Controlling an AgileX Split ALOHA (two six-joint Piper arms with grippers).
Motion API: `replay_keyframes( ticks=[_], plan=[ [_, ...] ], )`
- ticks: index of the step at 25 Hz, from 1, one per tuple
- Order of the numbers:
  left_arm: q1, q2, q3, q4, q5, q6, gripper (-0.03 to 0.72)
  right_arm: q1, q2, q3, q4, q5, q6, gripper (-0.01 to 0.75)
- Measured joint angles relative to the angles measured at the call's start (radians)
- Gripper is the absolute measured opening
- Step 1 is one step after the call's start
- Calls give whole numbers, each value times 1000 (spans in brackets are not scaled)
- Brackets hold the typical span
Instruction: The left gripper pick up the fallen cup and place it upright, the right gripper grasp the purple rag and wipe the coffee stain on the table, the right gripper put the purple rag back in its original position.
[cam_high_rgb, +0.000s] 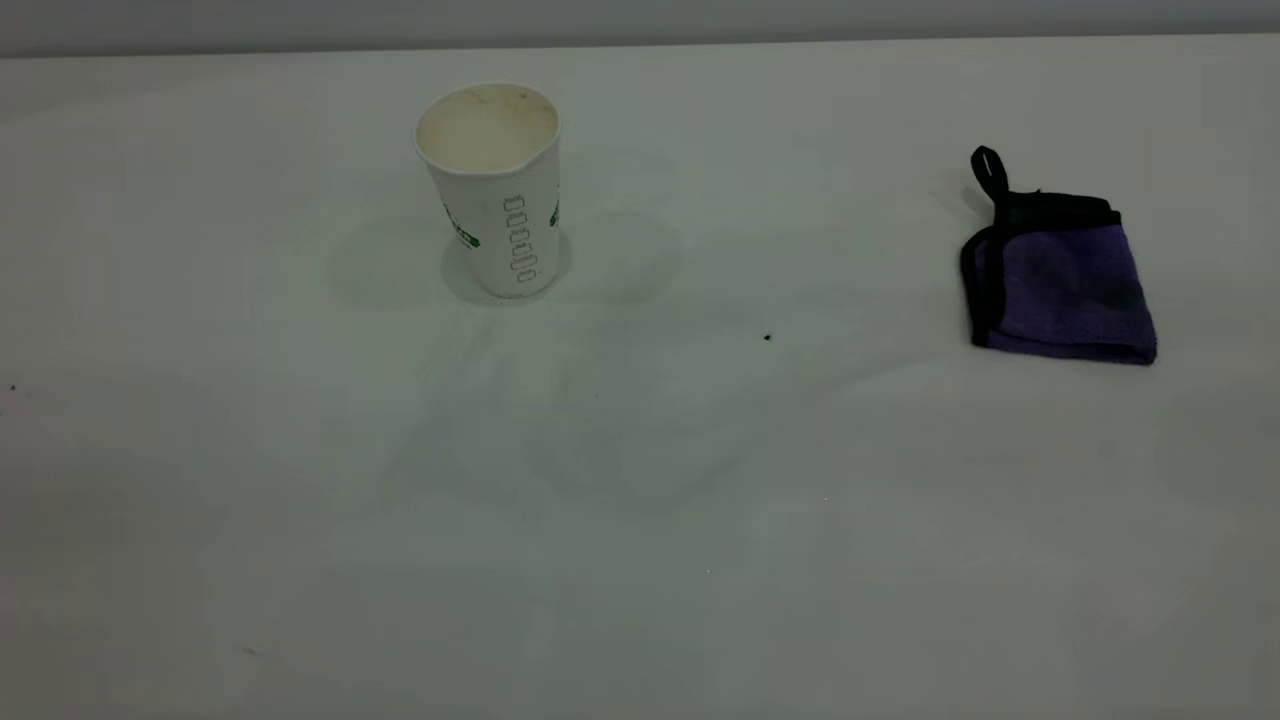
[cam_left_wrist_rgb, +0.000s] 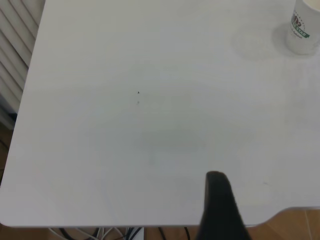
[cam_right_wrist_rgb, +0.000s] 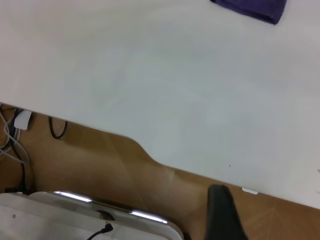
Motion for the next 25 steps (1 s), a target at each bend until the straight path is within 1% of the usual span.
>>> replay_keyframes(
  ticks=[2, 6, 9, 17, 25],
  plan=[
    [0, 0, 0, 0, 0, 0, 538, -35, -13, 0, 3, -1, 0, 511],
    [0, 0, 0, 0, 0, 0, 538, -130, -111, 3, 3, 0, 0, 511],
    [0, 0, 0, 0, 0, 0, 538, -174, -213, 3, 3, 1, 0, 511],
    [0, 0, 0, 0, 0, 0, 538, -184, -391, 3, 3, 8, 0, 511],
    [0, 0, 0, 0, 0, 0, 538, -186, -395, 3, 4, 11, 0, 511]
  ],
)
